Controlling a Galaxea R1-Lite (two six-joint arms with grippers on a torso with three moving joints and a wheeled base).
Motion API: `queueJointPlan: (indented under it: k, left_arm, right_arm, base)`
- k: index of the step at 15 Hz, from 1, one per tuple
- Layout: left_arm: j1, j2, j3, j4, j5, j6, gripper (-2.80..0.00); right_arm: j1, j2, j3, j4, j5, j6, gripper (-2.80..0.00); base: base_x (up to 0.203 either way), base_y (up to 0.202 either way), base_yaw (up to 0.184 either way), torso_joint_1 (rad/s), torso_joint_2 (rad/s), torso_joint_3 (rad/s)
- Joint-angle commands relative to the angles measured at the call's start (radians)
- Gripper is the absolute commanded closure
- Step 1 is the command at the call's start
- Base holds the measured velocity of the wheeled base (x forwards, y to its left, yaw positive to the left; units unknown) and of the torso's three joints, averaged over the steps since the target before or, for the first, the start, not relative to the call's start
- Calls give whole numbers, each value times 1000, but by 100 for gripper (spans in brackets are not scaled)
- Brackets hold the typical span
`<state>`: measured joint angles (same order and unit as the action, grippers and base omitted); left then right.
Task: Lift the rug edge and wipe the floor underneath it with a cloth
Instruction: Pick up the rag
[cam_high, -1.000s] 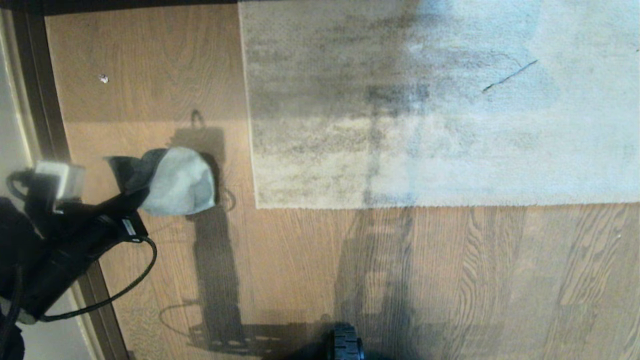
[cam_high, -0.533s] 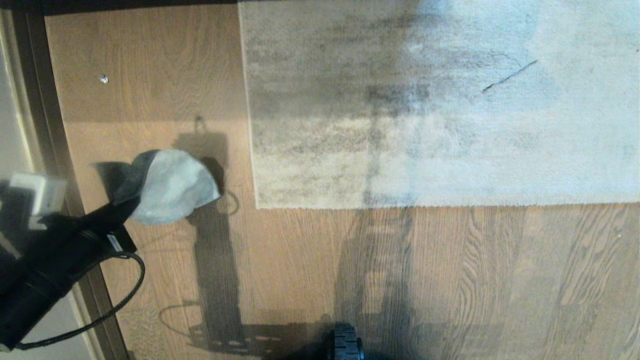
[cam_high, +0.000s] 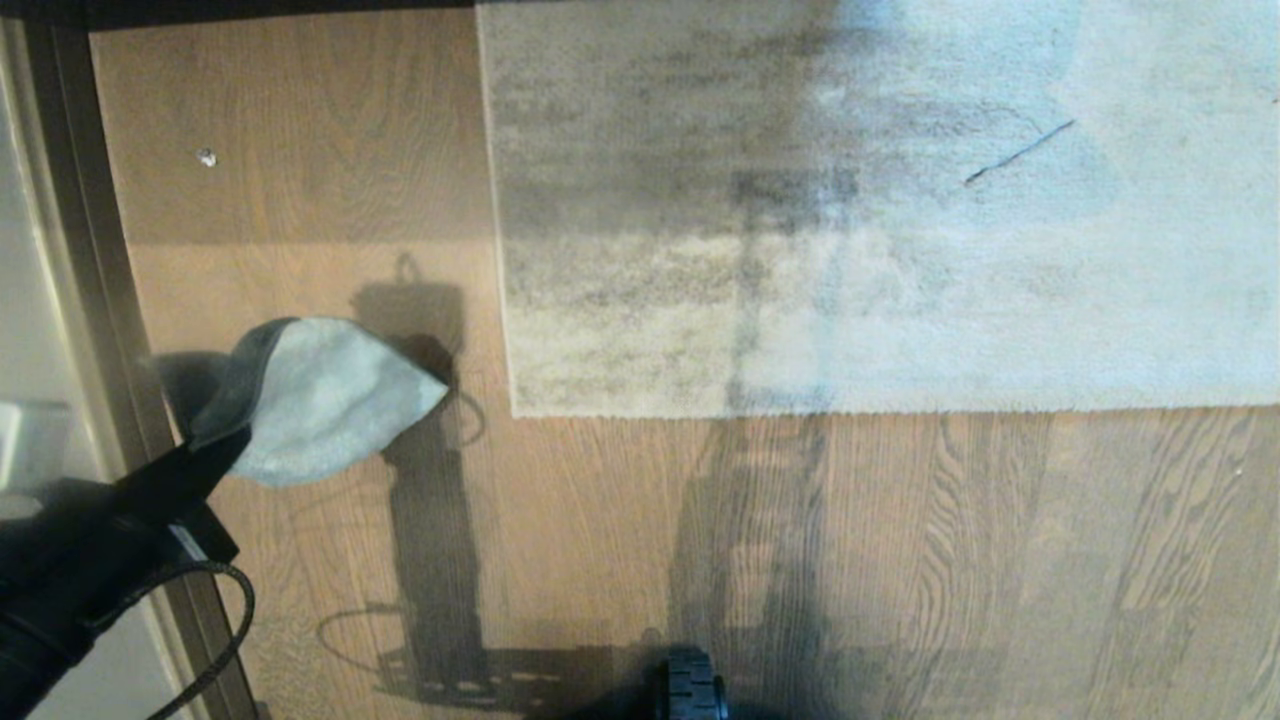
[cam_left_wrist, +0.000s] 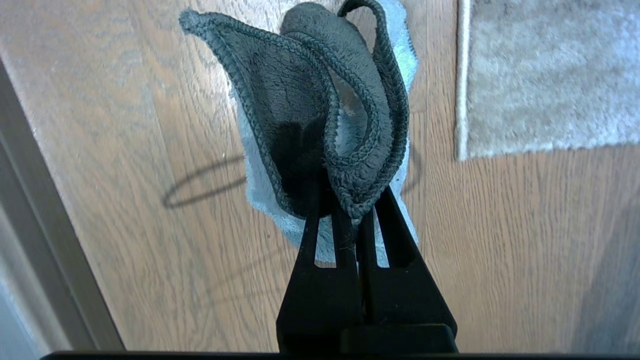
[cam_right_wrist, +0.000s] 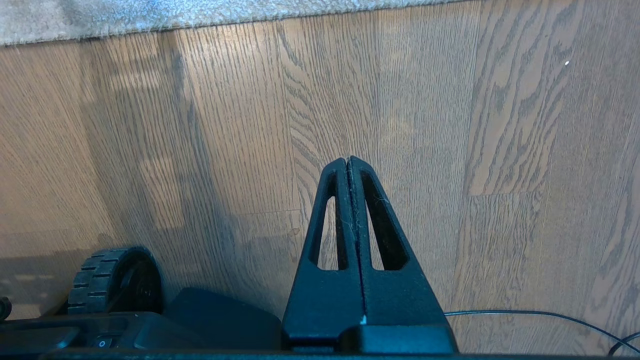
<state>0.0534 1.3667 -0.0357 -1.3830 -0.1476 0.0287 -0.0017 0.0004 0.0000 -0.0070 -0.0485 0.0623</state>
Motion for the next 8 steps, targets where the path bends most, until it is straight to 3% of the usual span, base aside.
queueJointPlan:
  k: [1,8]
  left_arm:
    - [0,-41,33,-7,0,0,0]
    - [1,-147,34,135,3,1,0]
  right_arm:
    - [0,0,0,-1,-1,1,0]
    - [0,0,0,-1,-1,1,0]
  base:
    - [0,0,0,0,0,0]
    - [0,0,0,0,0,0]
